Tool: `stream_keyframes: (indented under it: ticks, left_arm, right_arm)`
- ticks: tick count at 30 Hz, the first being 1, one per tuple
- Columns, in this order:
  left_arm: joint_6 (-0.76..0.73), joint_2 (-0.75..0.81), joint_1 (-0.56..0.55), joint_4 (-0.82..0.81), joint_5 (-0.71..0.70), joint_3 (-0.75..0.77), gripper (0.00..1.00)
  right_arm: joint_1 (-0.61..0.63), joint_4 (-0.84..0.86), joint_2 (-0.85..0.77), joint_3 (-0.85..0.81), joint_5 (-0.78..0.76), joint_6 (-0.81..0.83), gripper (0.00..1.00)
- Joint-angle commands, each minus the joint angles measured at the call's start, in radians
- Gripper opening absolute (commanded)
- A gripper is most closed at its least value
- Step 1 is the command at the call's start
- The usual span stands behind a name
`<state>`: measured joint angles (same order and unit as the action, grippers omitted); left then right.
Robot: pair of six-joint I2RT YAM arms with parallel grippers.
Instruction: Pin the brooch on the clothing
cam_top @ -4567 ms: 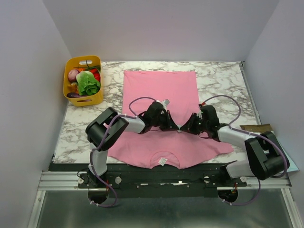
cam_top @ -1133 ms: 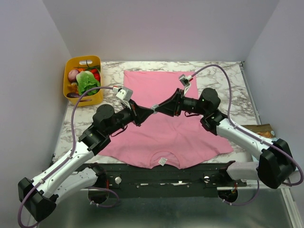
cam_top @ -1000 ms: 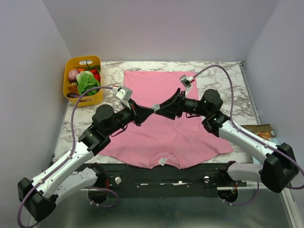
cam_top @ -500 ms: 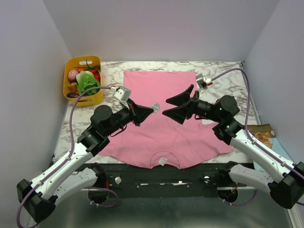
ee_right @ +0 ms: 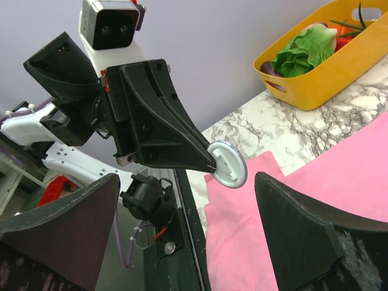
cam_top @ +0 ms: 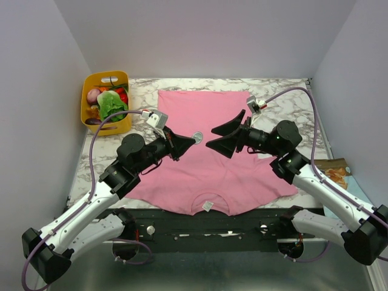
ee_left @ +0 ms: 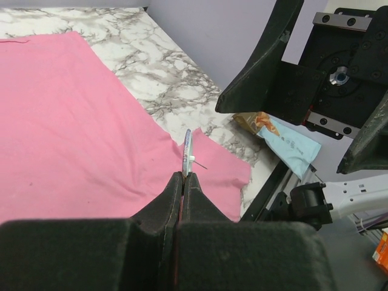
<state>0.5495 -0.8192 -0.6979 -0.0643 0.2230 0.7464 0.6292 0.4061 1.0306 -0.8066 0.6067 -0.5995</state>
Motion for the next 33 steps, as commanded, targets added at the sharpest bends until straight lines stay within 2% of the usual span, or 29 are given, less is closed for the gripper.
stream_keyframes:
  ticks: [1,9,16,17,21,33]
  left_arm:
    - [-0.011,0.002,-0.003,0.018,-0.028,0.018,0.0]
    - [-0.032,-0.031,-0.003,0.109,-0.085,0.042,0.0]
    - [-0.052,-0.09,-0.003,0.29,-0.215,0.131,0.0]
    - [-0.051,-0.103,-0.003,0.314,-0.285,0.143,0.0]
    - [-0.046,-0.15,-0.003,0.452,-0.389,0.2,0.0]
    - [-0.069,-0.296,-0.003,0.675,-0.609,0.297,0.0]
  right_arm:
    - [0.004,-0.044,0.006,-0.011,-0.019,0.026,1.0]
    - [0.006,-0.095,0.008,0.007,-0.036,0.043,1.0]
    - [0.006,-0.118,0.008,0.029,-0.047,0.047,1.0]
    - [0.006,-0.119,0.011,0.03,-0.048,0.052,1.0]
    - [0.006,-0.135,0.022,0.029,-0.036,0.05,1.0]
    - [0.006,-0.248,0.029,0.012,-0.079,0.101,1.0]
